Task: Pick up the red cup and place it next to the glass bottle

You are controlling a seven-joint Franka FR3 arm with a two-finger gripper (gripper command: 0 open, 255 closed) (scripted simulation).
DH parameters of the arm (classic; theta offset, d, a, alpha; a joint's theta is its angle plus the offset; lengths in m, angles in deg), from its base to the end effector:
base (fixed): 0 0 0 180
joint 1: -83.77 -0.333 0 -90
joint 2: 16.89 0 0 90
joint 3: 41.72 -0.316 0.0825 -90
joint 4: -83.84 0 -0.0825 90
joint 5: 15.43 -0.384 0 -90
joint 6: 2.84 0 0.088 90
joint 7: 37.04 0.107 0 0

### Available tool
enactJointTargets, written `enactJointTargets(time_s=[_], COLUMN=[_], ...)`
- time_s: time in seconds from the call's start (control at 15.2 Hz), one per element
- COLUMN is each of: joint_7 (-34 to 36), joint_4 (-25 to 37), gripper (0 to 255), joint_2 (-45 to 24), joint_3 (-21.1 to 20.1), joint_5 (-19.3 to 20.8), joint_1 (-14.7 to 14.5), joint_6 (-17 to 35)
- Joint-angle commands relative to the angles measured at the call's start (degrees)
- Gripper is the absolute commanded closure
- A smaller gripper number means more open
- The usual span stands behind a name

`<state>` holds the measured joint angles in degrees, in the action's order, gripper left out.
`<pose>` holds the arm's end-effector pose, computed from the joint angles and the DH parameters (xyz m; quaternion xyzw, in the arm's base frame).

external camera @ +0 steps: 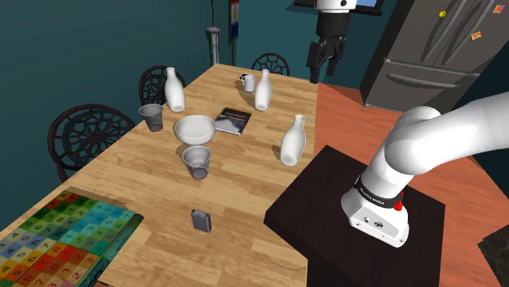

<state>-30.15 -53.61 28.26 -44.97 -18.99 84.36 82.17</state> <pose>0.2944 0.0251 0.5636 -0.9968 0.0457 0.0646 0.0062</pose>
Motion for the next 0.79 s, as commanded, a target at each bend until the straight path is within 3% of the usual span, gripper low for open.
enactJointTargets(time_s=[0.0,0.73], joint_7=[0.0,7.9], joint_4=[0.0,-3.5], gripper=[0,0], joint_2=[0.0,-16.2], joint_3=[0.0,-8.2], joint_5=[0.0,-2.5], joint_1=[0.0,-1.1], joint_6=[0.0,21.7])
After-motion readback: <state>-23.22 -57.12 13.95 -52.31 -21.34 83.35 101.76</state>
